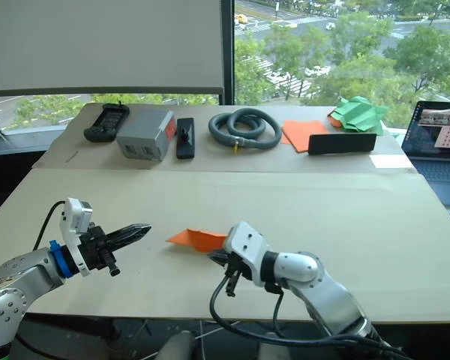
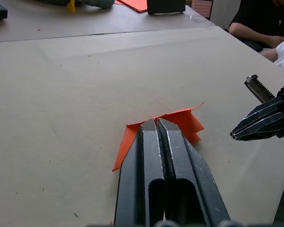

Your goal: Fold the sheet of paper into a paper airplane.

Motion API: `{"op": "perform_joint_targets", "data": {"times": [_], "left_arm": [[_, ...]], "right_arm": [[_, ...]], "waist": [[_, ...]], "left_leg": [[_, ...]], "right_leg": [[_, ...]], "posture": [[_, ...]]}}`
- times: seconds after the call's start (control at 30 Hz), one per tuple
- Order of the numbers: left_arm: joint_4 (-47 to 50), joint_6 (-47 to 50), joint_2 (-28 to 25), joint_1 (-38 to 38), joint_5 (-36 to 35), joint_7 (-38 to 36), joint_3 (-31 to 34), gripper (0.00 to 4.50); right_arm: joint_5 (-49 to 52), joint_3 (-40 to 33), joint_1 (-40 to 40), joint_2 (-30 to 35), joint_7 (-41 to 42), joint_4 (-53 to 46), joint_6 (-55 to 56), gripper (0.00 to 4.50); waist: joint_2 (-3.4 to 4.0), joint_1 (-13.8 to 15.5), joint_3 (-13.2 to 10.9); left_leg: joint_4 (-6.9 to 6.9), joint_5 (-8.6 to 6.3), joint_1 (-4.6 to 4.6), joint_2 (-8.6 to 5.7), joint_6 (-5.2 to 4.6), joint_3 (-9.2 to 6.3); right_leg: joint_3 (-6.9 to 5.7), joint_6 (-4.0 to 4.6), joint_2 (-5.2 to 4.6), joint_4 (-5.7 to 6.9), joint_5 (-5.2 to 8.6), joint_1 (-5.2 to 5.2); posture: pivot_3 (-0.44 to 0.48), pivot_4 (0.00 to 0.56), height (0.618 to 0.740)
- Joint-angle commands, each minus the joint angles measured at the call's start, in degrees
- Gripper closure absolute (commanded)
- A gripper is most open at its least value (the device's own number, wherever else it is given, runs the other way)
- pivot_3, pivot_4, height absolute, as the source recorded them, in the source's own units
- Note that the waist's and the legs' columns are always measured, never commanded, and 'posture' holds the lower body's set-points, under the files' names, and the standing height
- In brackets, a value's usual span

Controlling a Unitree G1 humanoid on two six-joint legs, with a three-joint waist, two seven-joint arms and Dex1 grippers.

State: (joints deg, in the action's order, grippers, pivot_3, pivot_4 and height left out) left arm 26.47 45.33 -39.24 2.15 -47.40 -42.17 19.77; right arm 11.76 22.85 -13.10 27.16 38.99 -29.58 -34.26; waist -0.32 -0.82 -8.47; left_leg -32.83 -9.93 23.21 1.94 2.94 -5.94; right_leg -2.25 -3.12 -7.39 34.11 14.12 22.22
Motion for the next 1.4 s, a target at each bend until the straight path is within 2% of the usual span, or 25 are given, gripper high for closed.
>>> {"op": "perform_joint_targets", "data": {"times": [0.03, 0.47, 0.57, 0.7, 0.8, 0.97, 1.03, 1.13, 1.17, 1.4], "left_arm": [[2.6, 0.0, -1.0, 0.5, -1.6, -0.4, 0.7, 4.41], [4.3, 0.2, -1.0, 1.8, -3.8, 0.9, 0.9, 4.41], [4.5, -0.2, -2.1, 2.5, -2.4, 0.0, -0.5, 4.41], [4.6, -1.3, -3.7, 4.1, -0.4, -1.6, -1.9, 4.41], [4.3, -1.7, -4.7, 4.1, 0.5, -2.4, -2.4, 3.59], [4.0, -2.1, -4.6, 4.2, 0.5, -3.0, -2.4, 1.90], [3.9, -2.2, -4.6, 4.1, 0.6, -3.1, -2.6, 1.20], [3.5, -2.5, -4.6, 3.9, 1.0, -3.1, -2.9, 0.20], [3.4, -2.5, -4.5, 3.9, 1.1, -3.1, -2.9, 0.02], [3.2, -2.6, -4.4, 3.6, 1.6, -3.6, -3.3, 0.02]], "right_arm": [[-3.5, 1.6, -3.0, -1.0, -0.2, 5.0, 4.6, 4.44], [-6.3, -1.6, -8.0, -4.9, -2.6, 14.4, 5.8, 4.44], [-6.3, -2.3, -9.1, -5.9, -2.9, 16.0, 6.1, 4.44], [-6.2, -2.8, -9.3, -6.4, -2.5, 16.6, 6.5, 3.28], [-6.2, -2.9, -9.5, -6.3, -2.1, 17.0, 6.8, 2.23], [-6.5, -3.5, -10.3, -6.5, -2.4, 18.7, 7.0, 0.51], [-6.3, -3.8, -10.5, -6.6, -2.3, 18.9, 6.9, 0.00], [-5.6, -4.3, -10.7, -6.7, -1.9, 18.8, 6.3, 0.00], [-5.4, -4.4, -10.7, -6.7, -1.7, 18.5, 6.1, 0.00], [1.4, -10.1, -14.3, -6.0, 1.3, 13.6, -0.2, 0.00]], "waist": [[-0.01, 0.0, 0.0], [-0.05, 0.1, 0.0], [-0.05, 0.1, 0.0], [-0.04, 0.1, 0.0], [-0.04, 0.2, 0.0], [-0.04, 0.1, 0.0], [-0.04, 0.1, 0.0], [-0.04, 0.1, 0.0], [-0.04, 0.1, 0.0], [-0.03, 0.1, 0.0]], "left_leg": [[0.00, 0.00, 0.02, 0.00, 0.00, 0.00], [-0.01, 0.12, 0.00, 0.00, 0.01, 0.03], [-0.01, 0.12, -0.03, 0.01, 0.00, 0.03], [-0.02, 0.13, -0.04, 0.00, 0.00, 0.03], [-0.02, 0.13, -0.03, 0.00, -0.01, 0.03], [-0.02, 0.13, -0.03, 0.01, -0.01, 0.03], [-0.02, 0.13, -0.03, 0.01, -0.01, 0.04], [-0.02, 0.14, -0.04, 0.01, -0.02, 0.03], [-0.02, 0.14, -0.04, 0.00, -0.03, 0.03], [-0.06, 0.27, -0.06, 0.01, -0.22, 0.03]], "right_leg": [[0.00, 0.00, 0.00, -0.01, 0.00, 0.00], [0.02, -0.02, 0.03, 0.23, -0.02, -0.05], [0.02, -0.02, 0.03, 0.28, -0.02, -0.05], [0.04, -0.02, 0.03, 0.34, -0.02, -0.04], [0.04, -0.02, 0.03, 0.41, -0.02, -0.04], [0.04, -0.01, 0.03, 0.42, -0.02, -0.03], [0.04, -0.01, 0.03, 0.44, -0.02, -0.03], [0.04, -0.01, 0.03, 0.47, -0.02, -0.03], [0.05, -0.01, 0.03, 0.50, -0.02, -0.04], [0.05, 0.00, 0.03, 0.76, -0.01, 0.01]], "posture": [[0.000, 0.150, 0.710], [0.000, 0.150, 0.710], [0.000, 0.150, 0.710], [0.000, 0.150, 0.710], [0.000, 0.150, 0.710], [0.000, 0.150, 0.710], [0.000, 0.150, 0.710], [0.000, 0.150, 0.710], [0.000, 0.150, 0.710], [0.000, 0.150, 0.710]]}}
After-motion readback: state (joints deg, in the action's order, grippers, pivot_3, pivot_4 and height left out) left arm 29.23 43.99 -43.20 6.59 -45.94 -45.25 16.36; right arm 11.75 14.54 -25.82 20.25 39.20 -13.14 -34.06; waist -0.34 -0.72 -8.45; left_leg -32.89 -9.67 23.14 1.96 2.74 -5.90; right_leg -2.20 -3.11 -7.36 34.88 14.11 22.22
